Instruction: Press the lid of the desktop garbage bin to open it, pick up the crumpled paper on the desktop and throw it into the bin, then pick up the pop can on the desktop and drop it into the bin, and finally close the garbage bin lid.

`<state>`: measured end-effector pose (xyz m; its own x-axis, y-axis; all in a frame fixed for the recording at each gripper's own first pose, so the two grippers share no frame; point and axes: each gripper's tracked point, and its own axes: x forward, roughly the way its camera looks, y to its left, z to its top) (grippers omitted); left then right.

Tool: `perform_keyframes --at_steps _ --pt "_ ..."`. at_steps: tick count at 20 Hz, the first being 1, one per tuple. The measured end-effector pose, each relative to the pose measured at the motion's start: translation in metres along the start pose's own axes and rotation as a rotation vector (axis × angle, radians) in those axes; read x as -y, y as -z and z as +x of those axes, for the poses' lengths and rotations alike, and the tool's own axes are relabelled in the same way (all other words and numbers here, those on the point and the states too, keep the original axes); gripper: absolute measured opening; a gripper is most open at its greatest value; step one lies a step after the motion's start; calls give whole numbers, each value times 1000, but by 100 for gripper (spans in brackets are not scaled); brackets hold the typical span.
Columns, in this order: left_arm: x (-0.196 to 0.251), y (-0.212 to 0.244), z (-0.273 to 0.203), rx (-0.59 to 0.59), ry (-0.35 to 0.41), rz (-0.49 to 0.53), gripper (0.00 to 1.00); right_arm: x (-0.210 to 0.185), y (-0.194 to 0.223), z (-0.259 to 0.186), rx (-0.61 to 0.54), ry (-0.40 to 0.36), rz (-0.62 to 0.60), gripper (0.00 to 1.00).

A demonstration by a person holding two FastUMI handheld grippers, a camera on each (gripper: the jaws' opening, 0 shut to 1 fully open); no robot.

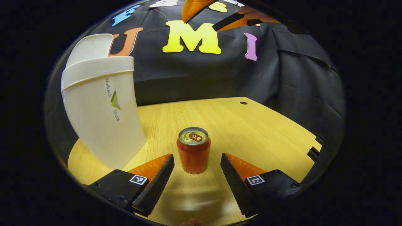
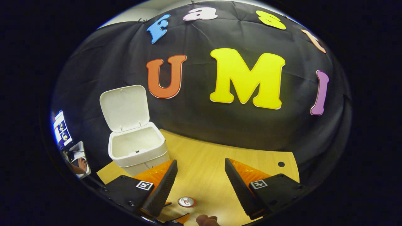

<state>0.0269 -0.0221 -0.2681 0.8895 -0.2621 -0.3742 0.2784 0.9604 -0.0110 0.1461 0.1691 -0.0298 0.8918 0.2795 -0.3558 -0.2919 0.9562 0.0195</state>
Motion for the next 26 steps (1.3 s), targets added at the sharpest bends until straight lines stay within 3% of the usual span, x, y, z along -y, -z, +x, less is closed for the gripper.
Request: perform_keyframes --at_steps 10,17,26 --pt "-8 15 48 -28 0 -23 99 46 35 1 -85 92 40 96" --pt "-15 18 58 -39 -14 -14 100 54 45 -4 -120 122 54 96" --pt "-11 13 52 -31 1 -45 87 69 48 -20 -118 148 49 96"
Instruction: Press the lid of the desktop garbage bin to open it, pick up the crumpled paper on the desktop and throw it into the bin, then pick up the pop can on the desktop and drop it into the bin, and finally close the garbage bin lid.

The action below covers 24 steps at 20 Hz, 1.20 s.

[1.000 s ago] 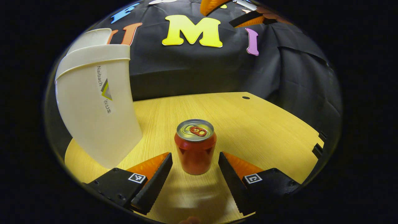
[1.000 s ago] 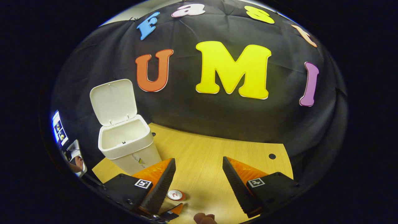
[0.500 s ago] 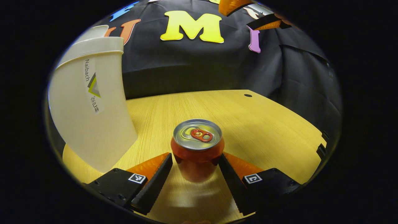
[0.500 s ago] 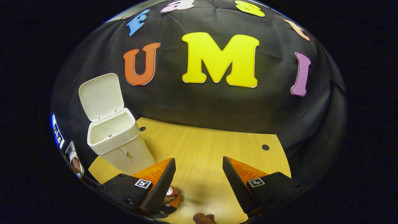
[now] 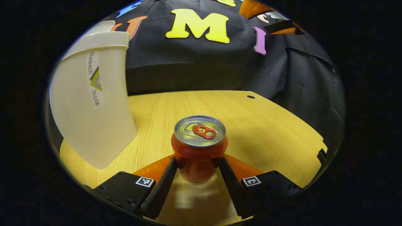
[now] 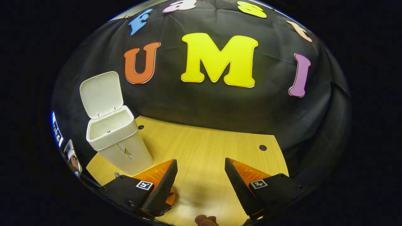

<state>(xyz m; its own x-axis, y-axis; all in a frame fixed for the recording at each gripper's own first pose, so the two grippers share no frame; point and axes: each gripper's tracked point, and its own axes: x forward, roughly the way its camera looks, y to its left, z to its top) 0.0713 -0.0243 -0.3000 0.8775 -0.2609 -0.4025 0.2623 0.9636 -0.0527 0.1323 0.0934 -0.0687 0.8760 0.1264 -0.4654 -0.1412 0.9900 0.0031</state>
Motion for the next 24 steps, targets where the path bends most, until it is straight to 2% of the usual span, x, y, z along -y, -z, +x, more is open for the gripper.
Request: perform_keyframes --at_steps 3,10,13,17,24 --pt "2 -22 -23 28 -6 -30 87 3 -2 -4 6 -15 -4 96" --pt "-14 -71 -82 34 -104 -40 86 11 1 -2 22 -49 -4 96" --pt "-19 -97 -107 32 -128 -74 86 14 0 1 39 -57 -9 96" --pt "-43 -129 -122 26 -218 -88 86 9 -1 5 70 -66 -77 96" --pt "-84 -199 -138 68 -289 -147 86 -5 1 10 53 -90 -110 96"
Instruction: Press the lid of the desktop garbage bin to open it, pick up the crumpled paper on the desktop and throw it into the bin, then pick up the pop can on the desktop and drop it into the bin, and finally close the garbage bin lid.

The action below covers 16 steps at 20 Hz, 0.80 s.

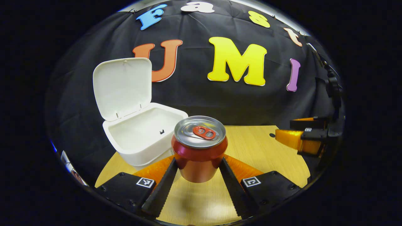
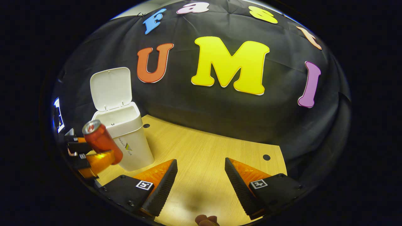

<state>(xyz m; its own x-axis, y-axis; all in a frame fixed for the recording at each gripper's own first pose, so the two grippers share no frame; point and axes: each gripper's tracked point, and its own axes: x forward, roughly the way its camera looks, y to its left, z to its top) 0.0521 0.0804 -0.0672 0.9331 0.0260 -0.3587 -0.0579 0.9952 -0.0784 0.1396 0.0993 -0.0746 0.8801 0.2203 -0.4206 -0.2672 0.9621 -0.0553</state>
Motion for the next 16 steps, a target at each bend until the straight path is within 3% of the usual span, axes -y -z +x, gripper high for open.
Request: perform_keyframes --at_steps 5,8,16 --pt "-39 -62 12 69 -39 -37 86 -4 2 0 -15 5 -6 96" --pt "-72 -77 31 76 -102 -50 86 -11 13 6 -36 2 4 96" --pt "-109 -51 79 -24 -164 -99 86 -14 37 15 -84 3 19 96"
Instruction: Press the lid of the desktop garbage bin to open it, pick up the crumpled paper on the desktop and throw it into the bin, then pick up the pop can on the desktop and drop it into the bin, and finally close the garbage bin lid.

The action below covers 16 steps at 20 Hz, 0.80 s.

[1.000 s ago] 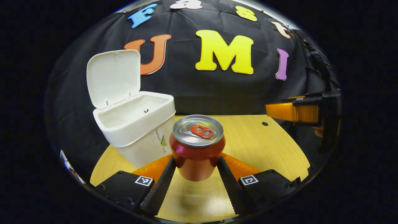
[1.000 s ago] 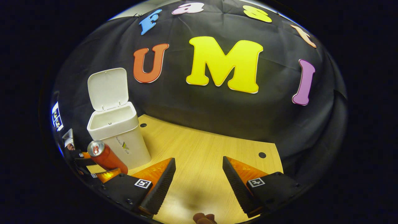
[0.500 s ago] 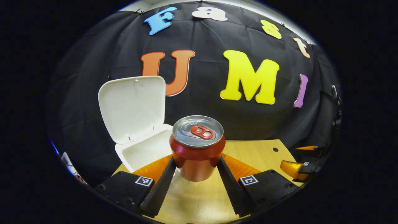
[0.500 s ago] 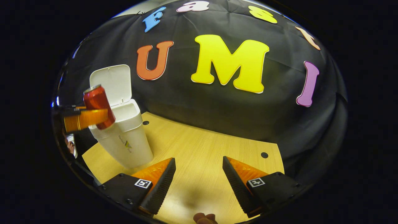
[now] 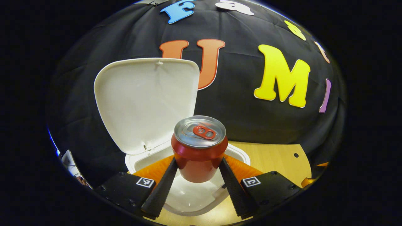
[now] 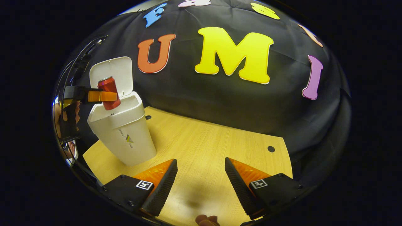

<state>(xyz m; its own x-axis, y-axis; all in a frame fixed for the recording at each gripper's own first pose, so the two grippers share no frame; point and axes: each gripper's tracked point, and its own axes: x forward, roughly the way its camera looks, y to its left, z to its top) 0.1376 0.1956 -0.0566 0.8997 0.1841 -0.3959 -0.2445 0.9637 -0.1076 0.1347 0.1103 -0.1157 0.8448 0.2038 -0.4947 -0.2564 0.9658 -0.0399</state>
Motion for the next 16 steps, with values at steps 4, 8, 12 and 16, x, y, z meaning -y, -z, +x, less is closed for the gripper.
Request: perform_keyframes --at_steps 4,8,12,16 --pt "-1 0 -3 4 -15 9 88 3 -2 1 -9 6 8 96" --pt "-3 -10 -12 38 -50 43 92 -3 2 6 -8 -15 1 96" --pt "1 -34 -28 86 -68 72 94 -7 0 6 -8 -38 -6 96" --pt "7 -75 -42 156 -82 74 94 -9 -2 6 -3 -59 -6 96"
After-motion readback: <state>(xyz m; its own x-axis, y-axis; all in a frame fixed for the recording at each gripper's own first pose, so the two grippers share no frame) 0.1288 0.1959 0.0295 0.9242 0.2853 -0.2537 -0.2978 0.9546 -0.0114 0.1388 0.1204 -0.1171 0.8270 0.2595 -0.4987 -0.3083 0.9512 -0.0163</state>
